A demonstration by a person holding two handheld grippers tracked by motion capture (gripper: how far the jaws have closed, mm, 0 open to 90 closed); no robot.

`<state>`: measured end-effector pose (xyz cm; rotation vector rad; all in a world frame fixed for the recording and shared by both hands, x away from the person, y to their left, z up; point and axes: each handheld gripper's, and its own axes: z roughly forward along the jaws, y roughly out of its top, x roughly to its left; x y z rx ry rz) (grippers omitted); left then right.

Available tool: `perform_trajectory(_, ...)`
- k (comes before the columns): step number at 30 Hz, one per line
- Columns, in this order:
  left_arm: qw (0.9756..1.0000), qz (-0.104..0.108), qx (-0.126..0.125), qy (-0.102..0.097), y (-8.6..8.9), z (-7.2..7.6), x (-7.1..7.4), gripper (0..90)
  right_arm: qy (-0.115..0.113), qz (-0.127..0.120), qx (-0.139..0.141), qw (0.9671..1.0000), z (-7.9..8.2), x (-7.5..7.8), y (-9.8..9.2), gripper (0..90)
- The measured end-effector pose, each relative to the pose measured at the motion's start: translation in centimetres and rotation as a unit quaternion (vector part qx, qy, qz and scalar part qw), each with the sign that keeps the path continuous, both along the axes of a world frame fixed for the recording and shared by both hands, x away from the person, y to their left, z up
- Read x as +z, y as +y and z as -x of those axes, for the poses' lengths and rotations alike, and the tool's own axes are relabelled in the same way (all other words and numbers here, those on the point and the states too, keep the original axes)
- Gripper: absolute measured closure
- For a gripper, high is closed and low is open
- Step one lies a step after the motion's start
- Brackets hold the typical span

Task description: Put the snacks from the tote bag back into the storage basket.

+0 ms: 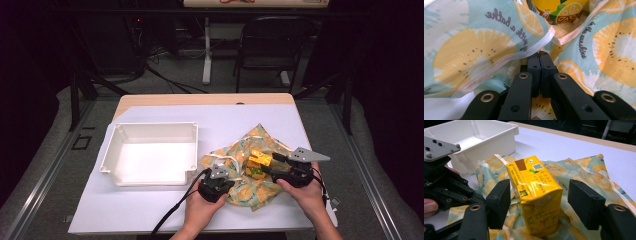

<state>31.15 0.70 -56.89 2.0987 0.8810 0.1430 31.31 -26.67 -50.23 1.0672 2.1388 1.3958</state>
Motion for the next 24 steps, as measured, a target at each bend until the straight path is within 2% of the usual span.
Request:
perform_trajectory(10, 1.0000, 0.001, 0.005, 0.000, 0.0, 0.0, 0.0, 88.9, 0.003, 0.010, 0.024, 0.9997, -1.0, -0.4, 0.5, 38.2)
perform_trajectory(24, 1.0000, 0.005, 0.001, 0.005, 0.1, -0.1, 0.0, 88.9, 0.011, 0.031, 0.039, 0.9987, -2.0, -0.8, 1.3, 38.4)
